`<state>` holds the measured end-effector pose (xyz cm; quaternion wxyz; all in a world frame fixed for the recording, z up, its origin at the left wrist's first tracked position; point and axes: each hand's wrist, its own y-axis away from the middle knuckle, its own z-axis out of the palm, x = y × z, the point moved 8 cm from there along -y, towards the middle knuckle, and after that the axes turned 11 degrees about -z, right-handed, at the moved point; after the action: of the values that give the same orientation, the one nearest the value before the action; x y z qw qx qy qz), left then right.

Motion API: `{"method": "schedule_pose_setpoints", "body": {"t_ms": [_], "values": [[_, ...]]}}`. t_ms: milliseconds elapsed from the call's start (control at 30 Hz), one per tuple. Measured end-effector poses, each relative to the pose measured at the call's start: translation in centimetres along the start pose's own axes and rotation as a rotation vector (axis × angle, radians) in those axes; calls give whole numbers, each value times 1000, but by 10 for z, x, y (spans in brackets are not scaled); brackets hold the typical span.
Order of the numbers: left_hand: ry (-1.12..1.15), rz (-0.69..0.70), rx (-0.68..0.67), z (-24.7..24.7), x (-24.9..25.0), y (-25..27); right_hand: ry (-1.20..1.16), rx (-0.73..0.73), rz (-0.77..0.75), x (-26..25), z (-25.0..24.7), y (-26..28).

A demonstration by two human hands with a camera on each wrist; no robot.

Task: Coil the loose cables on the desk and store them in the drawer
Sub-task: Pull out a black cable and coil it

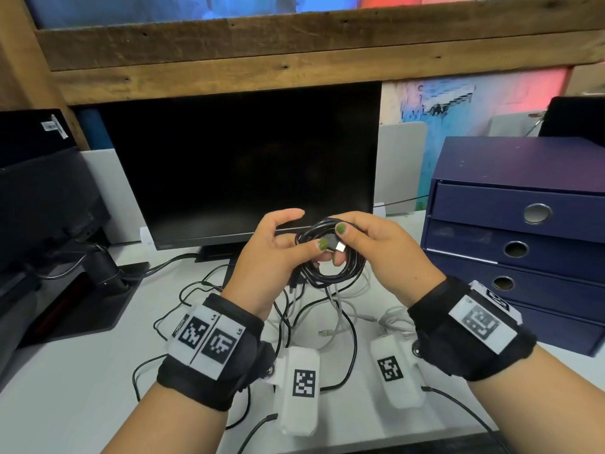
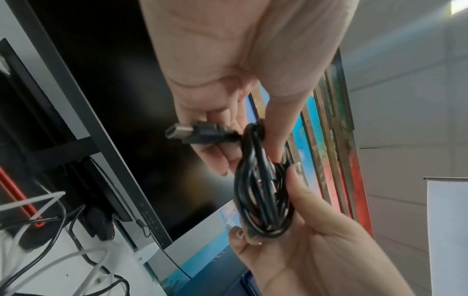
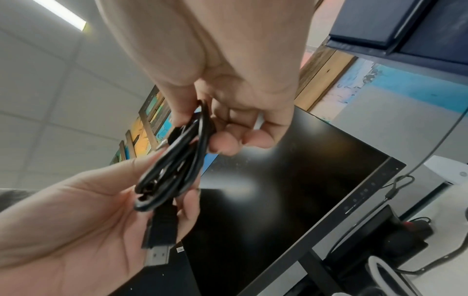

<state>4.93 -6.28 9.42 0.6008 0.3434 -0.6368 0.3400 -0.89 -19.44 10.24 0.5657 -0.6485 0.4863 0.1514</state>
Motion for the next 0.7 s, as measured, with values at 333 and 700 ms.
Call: {"method": "schedule_pose_setpoints", "body": {"t_ms": [333,700], "values": [[-150,92,22,1,3,-1,-25,-30,32,1,0,3],[-71,80,44,-1,-3,-4,-1,38,58,8,-4,3]]}}
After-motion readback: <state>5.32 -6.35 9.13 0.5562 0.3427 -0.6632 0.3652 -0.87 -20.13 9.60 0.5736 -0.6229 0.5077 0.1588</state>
